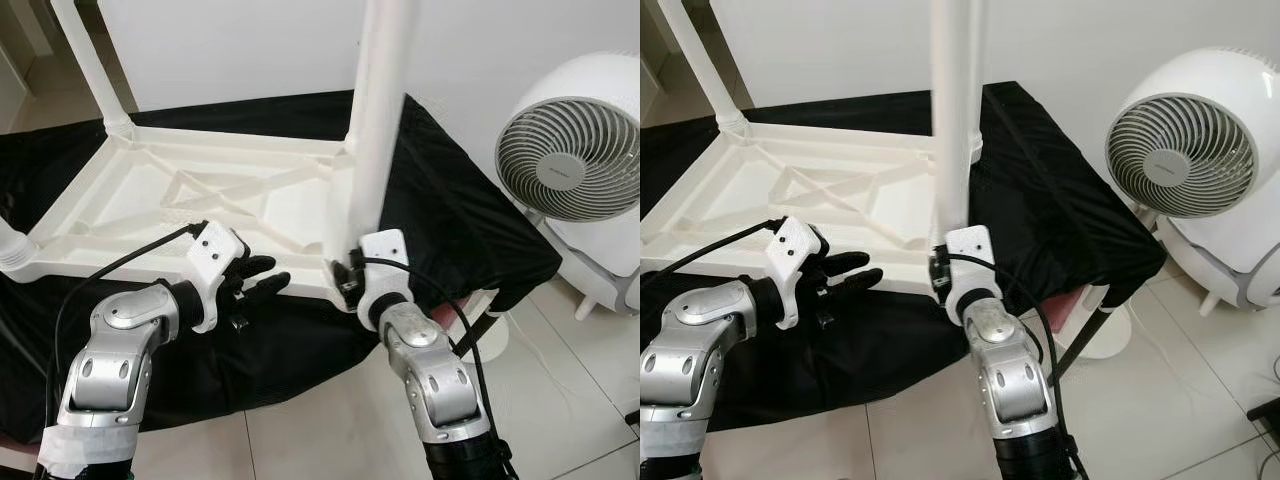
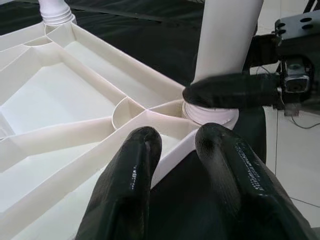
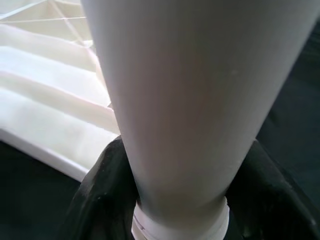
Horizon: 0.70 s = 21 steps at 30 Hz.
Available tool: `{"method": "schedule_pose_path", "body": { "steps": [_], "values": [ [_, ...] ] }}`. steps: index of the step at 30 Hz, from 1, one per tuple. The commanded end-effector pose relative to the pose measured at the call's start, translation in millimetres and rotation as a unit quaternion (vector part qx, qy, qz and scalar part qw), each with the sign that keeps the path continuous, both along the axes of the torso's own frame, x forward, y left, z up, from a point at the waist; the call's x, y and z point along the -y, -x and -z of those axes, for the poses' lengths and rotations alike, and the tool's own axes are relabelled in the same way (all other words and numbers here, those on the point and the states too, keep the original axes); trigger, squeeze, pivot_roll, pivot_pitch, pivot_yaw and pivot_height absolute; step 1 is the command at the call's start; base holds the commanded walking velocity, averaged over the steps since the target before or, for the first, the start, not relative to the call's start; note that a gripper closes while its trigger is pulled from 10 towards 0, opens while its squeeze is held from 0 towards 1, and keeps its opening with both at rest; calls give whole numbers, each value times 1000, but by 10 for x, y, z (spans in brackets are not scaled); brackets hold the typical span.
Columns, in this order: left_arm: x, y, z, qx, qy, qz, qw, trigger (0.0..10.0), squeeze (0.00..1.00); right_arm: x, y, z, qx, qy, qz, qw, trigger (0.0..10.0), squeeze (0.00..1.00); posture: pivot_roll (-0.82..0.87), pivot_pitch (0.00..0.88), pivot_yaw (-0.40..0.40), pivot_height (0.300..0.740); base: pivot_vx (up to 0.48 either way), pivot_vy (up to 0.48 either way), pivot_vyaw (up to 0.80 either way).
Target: Building children table
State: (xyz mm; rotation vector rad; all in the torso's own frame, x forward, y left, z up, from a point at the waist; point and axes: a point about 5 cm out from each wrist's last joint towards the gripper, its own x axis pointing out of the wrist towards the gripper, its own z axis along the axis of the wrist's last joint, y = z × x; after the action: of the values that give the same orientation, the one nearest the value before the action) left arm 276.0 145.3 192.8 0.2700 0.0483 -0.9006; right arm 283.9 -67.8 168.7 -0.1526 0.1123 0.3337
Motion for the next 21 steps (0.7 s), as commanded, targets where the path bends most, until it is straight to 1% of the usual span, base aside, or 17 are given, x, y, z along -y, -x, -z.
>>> {"method": "schedule_pose_path", "body": {
  "steps": [1, 3, 5, 6, 8, 9, 10, 12, 13, 15, 16, 17, 18, 19, 21],
  "values": [
    [-2, -9, -6, 1, 0, -9, 1000, 10000, 0, -33, 13, 172, -41, 11, -9, 999, 10000, 1000, -64, 91, 30, 740, 0, 0, 0],
    [7, -10, -8, 1, 1, -8, 1000, 10000, 0, -5, -6, 173, -43, 5, 1, 999, 10000, 1000, -64, 91, 30, 740, 0, 0, 0],
    [16, -13, -9, 2, 2, -5, 1000, 10000, 0, 25, -27, 149, -31, 11, 12, 999, 10000, 1000, -68, 89, 33, 740, 0, 0, 0],
    [17, -14, -9, 2, 2, -4, 1000, 10000, 0, 17, -24, 114, -20, 13, 0, 1000, 10000, 976, -68, 88, 34, 740, 0, 0, 0],
    [17, -14, -9, 2, 2, -4, 1000, 10000, 0, 17, -24, 114, -20, 13, 0, 1000, 10000, 976, -68, 88, 34, 740, 0, 0, 0],
    [19, -17, -9, 2, 1, -6, 1000, 10000, 0, 4, -10, 72, -10, 12, -26, 1000, 10000, 0, -68, 88, 34, 740, 0, 0, 0],
    [19, -17, -9, 2, 1, -6, 1000, 10000, 0, 4, -10, 72, -10, 12, -26, 1000, 10000, 0, -68, 88, 34, 740, 0, 0, 0],
    [20, -26, -4, 3, -2, -6, 1000, 10000, 0, 18, -1, -64, 27, 32, -100, 994, 10000, 0, -67, 88, 36, 740, 0, 0, 0],
    [20, -26, -4, 3, -2, -6, 1000, 10000, 0, 18, -1, -64, 27, 32, -100, 994, 10000, 0, -67, 88, 36, 740, 0, 0, 0],
    [26, -27, 5, 2, -7, -2, 1000, 10000, 0, 64, -20, -150, 50, 59, -147, 986, 10000, 0, -72, 94, 39, 740, 0, 0, 0],
    [26, -27, 5, 2, -7, -2, 1000, 10000, 0, 64, -20, -150, 50, 59, -147, 986, 10000, 0, -72, 94, 39, 740, 0, 0, 0],
    [42, -20, 18, 1, -12, 6, 1000, 10000, 0, 114, -66, -189, 56, 75, -172, 981, 10000, 0, -73, 96, 40, 740, 0, 0, 0],
    [42, -20, 18, 1, -12, 6, 1000, 10000, 0, 114, -66, -189, 56, 75, -172, 981, 10000, 0, -73, 96, 40, 740, 0, 0, 0],
    [66, 4, 35, -3, -23, 24, 999, 10000, 0, 164, -124, -229, 64, 94, -199, 973, 10000, 0, -70, 97, 39, 740, 0, 0, 0],
    [94, 40, 53, -7, -36, 49, 998, 10000, 0, 215, -195, -273, 72, 118, -227, 964, 10000, 0, -67, 97, 36, 740, 0, 0, 0]
  ]
}}
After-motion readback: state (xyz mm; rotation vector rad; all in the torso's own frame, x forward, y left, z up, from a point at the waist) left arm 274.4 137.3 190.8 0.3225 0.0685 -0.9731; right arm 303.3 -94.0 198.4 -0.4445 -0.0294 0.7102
